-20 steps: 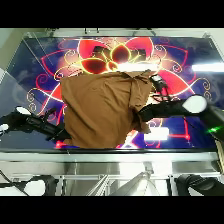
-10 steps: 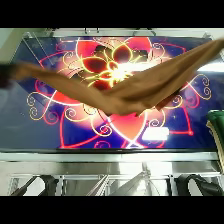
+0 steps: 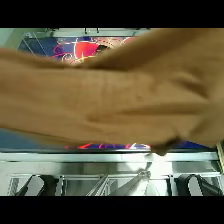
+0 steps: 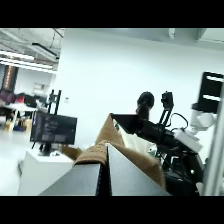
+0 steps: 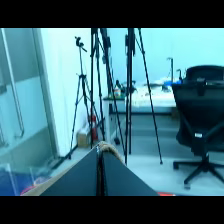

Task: Fold the shirts.

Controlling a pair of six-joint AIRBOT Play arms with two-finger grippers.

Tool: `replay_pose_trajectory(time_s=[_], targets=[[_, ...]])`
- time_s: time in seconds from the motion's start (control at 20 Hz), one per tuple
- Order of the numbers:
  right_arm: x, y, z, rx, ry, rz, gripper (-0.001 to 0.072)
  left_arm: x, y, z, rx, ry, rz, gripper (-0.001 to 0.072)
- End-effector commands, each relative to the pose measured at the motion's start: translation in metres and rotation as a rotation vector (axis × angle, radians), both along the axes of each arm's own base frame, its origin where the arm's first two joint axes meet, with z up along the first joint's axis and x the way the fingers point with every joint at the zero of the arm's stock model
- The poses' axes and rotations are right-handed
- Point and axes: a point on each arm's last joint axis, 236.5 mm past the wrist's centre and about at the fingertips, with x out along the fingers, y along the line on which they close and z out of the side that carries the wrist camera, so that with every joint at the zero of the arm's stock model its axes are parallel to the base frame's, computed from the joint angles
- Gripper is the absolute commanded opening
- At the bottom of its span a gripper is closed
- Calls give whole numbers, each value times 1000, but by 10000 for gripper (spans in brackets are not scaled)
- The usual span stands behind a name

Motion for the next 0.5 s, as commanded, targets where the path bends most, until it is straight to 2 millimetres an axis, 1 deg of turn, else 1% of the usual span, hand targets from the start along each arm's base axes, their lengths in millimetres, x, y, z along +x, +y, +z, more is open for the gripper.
replay_pose_trajectory(time_s=[0.0,0.05,0.1,0.15,0.25,0.35,0.4,0.45], targets=[[56,-10,-45,37,175,117,16,82,15,-55,97,270,90,23],[86,-15,-71,67,249,159,17,118,15,-86,128,376,105,24],[114,-16,-100,87,323,197,16,147,15,-115,143,472,105,25],[139,-16,-133,104,404,230,16,177,11,-152,168,570,94,25],[191,-9,-210,146,571,300,16,222,-3,-227,216,754,57,26],[235,-4,-287,184,713,342,16,267,-20,-316,285,932,32,26],[255,-5,-327,214,779,341,16,281,-27,-353,315,998,7,26],[270,-6,-360,238,828,339,16,295,-33,-387,322,1058,-29,26]])
